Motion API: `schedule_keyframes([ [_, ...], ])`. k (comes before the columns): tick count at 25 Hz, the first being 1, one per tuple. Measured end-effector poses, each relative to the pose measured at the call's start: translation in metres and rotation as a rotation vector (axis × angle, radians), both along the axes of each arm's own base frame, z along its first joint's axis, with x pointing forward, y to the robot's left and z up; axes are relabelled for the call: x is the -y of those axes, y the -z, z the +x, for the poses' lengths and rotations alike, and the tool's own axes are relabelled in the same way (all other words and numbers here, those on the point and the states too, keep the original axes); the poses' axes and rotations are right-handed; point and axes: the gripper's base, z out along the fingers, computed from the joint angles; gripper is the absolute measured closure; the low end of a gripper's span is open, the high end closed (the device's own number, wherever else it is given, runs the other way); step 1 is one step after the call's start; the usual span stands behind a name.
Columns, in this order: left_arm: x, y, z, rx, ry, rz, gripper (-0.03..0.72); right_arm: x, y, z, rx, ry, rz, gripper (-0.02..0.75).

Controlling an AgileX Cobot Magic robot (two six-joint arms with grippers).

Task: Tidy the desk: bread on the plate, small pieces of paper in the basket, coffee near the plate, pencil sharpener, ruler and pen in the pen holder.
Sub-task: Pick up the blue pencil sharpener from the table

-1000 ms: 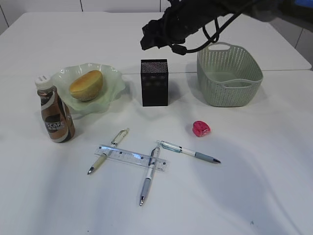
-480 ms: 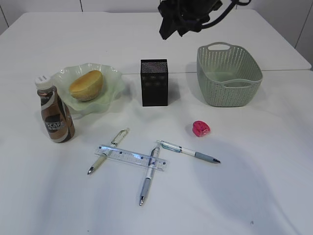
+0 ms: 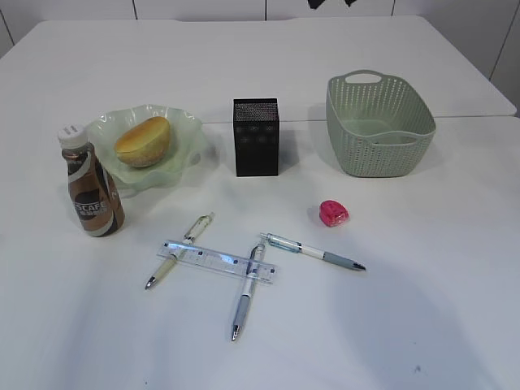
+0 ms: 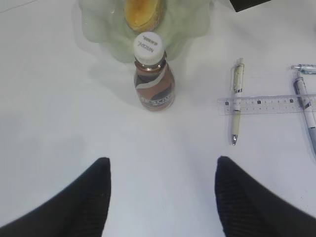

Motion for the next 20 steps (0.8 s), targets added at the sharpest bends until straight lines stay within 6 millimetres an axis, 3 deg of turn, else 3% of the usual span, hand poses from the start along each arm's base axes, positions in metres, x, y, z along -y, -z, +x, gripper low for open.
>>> schedule_keyframes([
  [3,0.0,0.0,0.0,-0.003,0.0,-0.001,0.222,0.009,0.004,-0.017,-0.053,0.04,-0.039,0.312],
  [7,0.0,0.0,0.0,-0.003,0.0,-0.001,0.222,0.013,0.014,-0.022,-0.098,0.073,-0.063,0.312],
  [8,0.0,0.0,0.0,-0.003,0.0,-0.001,0.222,0.016,0.037,-0.027,-0.186,0.116,-0.093,0.311],
  [9,0.0,0.0,0.0,-0.003,0.0,-0.001,0.222,0.016,0.037,-0.027,-0.186,0.116,-0.093,0.311],
  [11,0.0,0.0,0.0,-0.001,0.0,-0.001,0.222,0.018,0.061,-0.03,-0.273,0.134,-0.114,0.311],
  [13,0.0,0.0,0.0,-0.001,0.0,-0.001,0.222,0.018,0.071,-0.031,-0.302,0.134,-0.127,0.311],
  [16,0.001,0.0,0.0,-0.003,0.0,-0.009,0.222,0.017,0.096,-0.024,-0.364,0.134,-0.155,0.312],
  [17,0.001,0.0,0.0,-0.004,0.0,-0.014,0.222,0.017,0.096,-0.024,-0.364,0.134,-0.155,0.312],
  [18,0.001,0.0,0.0,-0.004,0.001,-0.018,0.222,0.015,0.116,-0.016,-0.405,0.133,-0.172,0.312],
  [20,0.002,0.0,0.0,-0.006,0.001,-0.024,0.222,0.013,0.135,-0.01,-0.447,0.133,-0.186,0.312],
])
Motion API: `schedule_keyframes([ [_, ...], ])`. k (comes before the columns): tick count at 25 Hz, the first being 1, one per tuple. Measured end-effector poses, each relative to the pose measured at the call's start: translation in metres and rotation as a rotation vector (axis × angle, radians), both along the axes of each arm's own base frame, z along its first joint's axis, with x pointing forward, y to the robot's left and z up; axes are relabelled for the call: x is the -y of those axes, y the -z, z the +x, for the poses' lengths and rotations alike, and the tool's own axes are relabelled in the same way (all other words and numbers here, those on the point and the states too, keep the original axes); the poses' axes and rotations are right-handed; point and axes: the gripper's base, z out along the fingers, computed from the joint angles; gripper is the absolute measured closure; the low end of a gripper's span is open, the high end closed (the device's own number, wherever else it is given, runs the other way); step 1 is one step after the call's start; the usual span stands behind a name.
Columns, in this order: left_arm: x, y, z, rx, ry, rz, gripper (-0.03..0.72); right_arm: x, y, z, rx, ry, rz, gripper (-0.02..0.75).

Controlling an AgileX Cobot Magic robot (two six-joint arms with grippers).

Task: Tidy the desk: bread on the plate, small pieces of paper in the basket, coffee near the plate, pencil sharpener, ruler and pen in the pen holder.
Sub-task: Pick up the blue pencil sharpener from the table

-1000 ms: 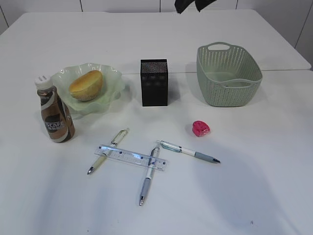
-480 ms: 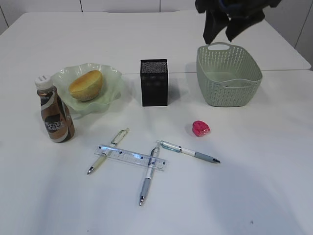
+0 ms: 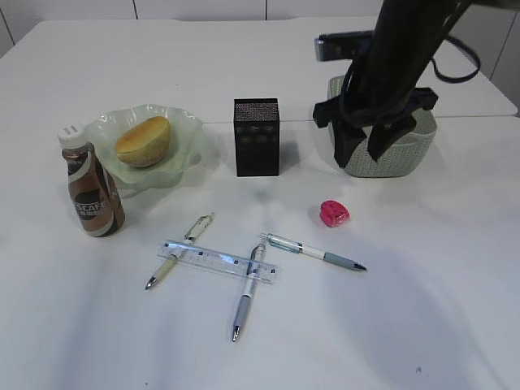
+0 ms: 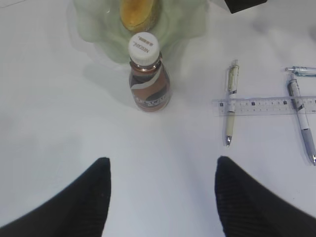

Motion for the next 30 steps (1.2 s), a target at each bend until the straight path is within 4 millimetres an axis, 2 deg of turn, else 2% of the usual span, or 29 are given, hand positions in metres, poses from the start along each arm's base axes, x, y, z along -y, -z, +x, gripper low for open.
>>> schedule_keyframes([
  [1,0.0,0.0,0.0,0.0,0.0,-0.002,0.222,-0.001,0.011,0.003,-0.022,0.0,-0.008,0.311],
  [2,0.0,0.0,0.0,-0.001,0.0,-0.004,0.222,-0.001,0.011,0.003,-0.022,0.0,-0.008,0.311],
  [4,0.0,0.0,0.0,-0.001,0.0,-0.004,0.222,-0.001,0.039,0.011,-0.076,-0.003,-0.042,0.311],
  [7,0.0,0.0,0.0,-0.002,0.0,-0.003,0.222,-0.001,0.043,0.012,-0.082,-0.004,-0.049,0.311],
  [8,0.0,0.0,0.0,-0.002,0.0,-0.003,0.222,-0.001,0.059,0.016,-0.109,-0.019,-0.07,0.312],
  [11,0.0,0.0,0.0,-0.004,0.0,-0.003,0.222,-0.002,0.072,0.018,-0.124,-0.044,-0.079,0.312],
  [22,0.0,0.001,-0.001,-0.012,0.001,-0.001,0.222,-0.008,0.078,0.027,-0.047,-0.127,-0.024,0.312],
  [30,0.0,0.001,-0.001,-0.019,0.001,0.0,0.222,-0.01,0.1,0.031,-0.08,-0.13,-0.03,0.312],
])
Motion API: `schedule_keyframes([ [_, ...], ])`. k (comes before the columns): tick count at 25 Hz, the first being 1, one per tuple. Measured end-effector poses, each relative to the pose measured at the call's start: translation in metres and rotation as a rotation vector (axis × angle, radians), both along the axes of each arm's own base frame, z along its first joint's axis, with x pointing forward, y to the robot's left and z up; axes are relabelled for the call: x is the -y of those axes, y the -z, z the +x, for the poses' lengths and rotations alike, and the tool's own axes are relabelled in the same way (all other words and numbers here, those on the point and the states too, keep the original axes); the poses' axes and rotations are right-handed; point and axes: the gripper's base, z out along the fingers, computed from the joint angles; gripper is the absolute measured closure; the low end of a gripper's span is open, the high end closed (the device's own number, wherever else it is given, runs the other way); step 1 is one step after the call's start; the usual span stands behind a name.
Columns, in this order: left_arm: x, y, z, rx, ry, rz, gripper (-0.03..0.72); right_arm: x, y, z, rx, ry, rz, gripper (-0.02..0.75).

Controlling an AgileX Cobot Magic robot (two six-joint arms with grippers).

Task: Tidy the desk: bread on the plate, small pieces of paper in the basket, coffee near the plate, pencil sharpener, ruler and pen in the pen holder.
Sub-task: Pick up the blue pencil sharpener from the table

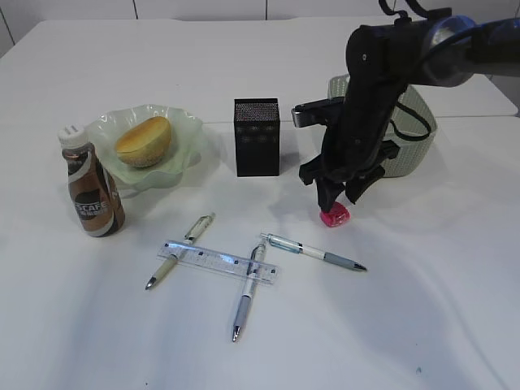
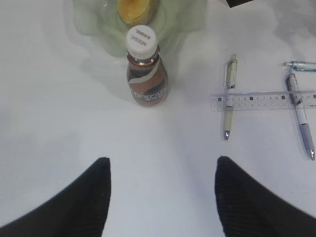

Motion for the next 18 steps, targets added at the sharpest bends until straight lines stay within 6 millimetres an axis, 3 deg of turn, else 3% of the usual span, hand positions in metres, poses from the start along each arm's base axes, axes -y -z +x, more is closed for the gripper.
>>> schedule_keyframes([
  [11,0.0,0.0002,-0.0003,-0.004,0.0,0.001,0.222,-0.0016,0.005,0.0039,0.016,0.003,0.011,0.307],
  [18,0.0,0.0002,-0.0003,-0.004,0.0,0.001,0.222,-0.0033,0.0049,0.0035,0.011,0.009,0.03,0.254],
])
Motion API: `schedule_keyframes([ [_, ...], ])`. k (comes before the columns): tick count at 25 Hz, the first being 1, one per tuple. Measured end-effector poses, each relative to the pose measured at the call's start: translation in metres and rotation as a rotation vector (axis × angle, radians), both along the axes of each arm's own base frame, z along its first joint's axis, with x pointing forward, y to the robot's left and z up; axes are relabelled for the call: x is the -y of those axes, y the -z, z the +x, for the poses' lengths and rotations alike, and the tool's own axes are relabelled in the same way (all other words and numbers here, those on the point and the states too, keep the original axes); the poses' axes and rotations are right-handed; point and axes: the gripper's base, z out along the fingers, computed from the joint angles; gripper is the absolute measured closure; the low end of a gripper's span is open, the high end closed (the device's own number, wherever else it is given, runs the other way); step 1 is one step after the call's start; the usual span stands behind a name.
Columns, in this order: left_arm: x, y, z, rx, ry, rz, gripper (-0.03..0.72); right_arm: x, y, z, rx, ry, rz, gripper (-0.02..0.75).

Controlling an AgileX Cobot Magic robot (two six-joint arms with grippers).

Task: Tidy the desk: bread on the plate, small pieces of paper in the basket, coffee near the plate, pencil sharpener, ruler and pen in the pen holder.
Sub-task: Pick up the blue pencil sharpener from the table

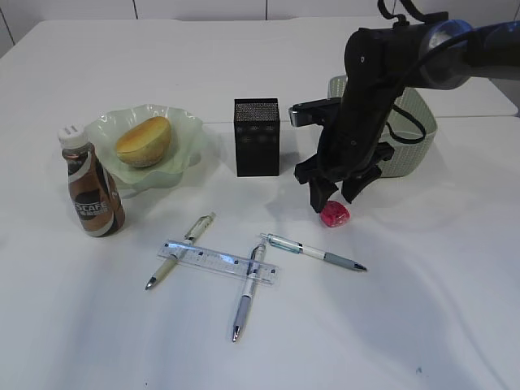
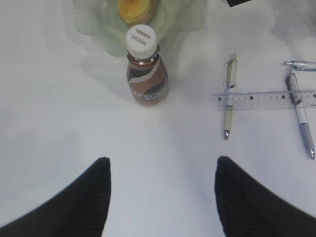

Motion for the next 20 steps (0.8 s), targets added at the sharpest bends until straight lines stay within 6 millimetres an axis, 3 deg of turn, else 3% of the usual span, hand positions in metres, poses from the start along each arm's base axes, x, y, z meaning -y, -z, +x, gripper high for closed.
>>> schedule_keyframes([
  [20,0.0,0.0,0.0,-0.003,0.0,0.001,0.222,0.001,0.016,0.001,-0.028,-0.005,-0.021,0.246],
])
